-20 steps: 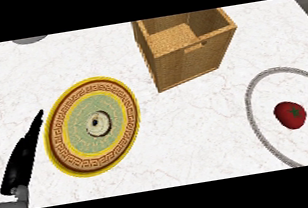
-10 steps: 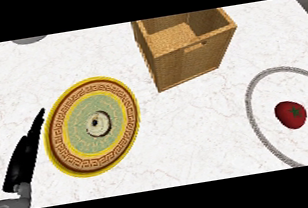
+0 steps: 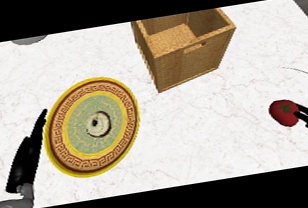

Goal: Pick the tomato from the placemat and place it in the basket

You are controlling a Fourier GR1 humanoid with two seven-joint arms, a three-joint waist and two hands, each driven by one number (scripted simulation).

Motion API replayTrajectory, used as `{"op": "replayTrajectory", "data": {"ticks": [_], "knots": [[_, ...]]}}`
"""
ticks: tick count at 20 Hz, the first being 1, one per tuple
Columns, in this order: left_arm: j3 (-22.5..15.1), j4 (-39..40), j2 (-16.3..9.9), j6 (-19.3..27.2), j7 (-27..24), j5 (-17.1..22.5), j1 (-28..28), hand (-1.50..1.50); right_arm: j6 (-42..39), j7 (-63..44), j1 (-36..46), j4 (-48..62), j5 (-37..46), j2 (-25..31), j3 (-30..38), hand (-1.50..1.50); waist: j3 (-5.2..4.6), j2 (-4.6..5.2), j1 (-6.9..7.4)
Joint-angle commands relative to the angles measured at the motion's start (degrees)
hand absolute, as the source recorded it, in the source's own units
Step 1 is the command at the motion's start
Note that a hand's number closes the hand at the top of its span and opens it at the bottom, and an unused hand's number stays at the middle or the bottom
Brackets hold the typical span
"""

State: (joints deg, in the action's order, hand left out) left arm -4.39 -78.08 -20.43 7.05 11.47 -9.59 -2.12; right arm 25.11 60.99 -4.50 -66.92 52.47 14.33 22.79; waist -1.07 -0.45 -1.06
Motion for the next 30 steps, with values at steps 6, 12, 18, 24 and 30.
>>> {"op": "replayTrajectory", "data": {"ticks": [6,12,18,24,30], "knots": [[-0.6,-1.1,1.0,-0.8,3.4,-0.2,-0.4,0.00,9.1,1.1,4.6,1.5,0.2,-9.4,-3.4,1.50,1.24,0.41,1.44],[0.9,-0.8,0.6,-0.3,-0.2,0.0,3.4,0.00,9.9,-2.2,2.6,-3.4,-1.8,-9.5,-1.5,1.50,1.09,0.37,1.38],[-0.5,-1.4,0.2,-0.9,1.3,-1.4,0.1,0.00,-9.0,-29.2,5.6,-0.1,17.2,-0.9,0.9,1.50,0.56,1.44,3.96],[-1.1,-1.1,1.1,-0.1,1.7,-2.3,0.7,0.00,-22.8,-38.9,11.9,-15.6,15.9,-3.6,0.7,1.50,0.72,0.29,2.39],[1.4,0.1,0.1,-0.9,2.4,-1.1,-0.3,0.00,-36.9,-49.4,24.4,-29.1,11.7,1.0,2.5,1.50,0.89,0.03,0.84]]}}
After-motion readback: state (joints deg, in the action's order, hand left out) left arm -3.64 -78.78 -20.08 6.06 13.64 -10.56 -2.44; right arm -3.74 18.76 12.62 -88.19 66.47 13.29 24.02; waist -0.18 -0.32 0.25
